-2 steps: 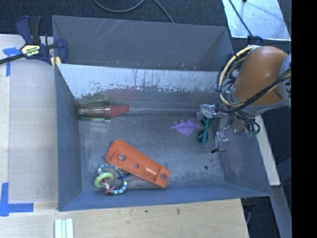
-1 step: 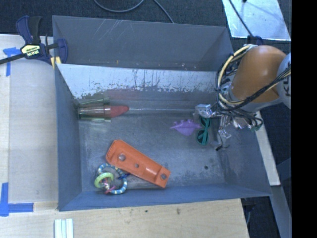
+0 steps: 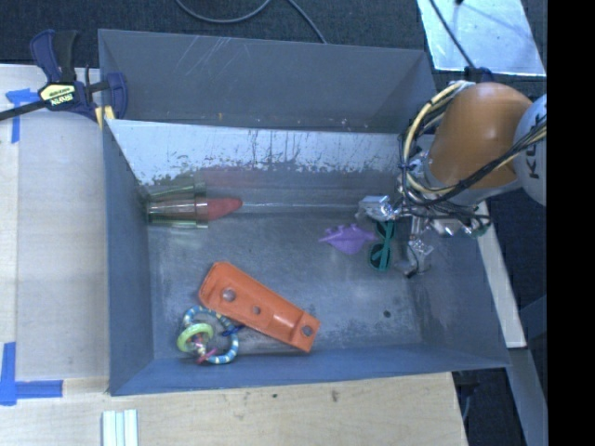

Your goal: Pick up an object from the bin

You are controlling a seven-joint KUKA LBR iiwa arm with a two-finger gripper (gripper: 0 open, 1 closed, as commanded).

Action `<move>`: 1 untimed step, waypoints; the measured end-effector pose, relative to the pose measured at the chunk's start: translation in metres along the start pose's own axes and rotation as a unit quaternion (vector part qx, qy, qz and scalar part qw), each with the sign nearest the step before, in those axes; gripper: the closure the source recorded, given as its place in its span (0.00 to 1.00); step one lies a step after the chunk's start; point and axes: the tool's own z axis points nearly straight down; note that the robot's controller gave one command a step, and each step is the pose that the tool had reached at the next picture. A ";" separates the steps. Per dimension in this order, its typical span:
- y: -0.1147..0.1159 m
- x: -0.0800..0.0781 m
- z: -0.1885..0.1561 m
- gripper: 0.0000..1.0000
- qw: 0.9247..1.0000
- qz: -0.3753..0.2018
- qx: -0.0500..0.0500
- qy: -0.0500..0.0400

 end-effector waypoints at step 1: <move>-0.001 -0.003 0.004 0.00 0.997 0.083 0.000 0.000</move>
Offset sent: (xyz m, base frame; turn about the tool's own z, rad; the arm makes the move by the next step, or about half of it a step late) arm 0.0068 0.0213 -0.0140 -0.3025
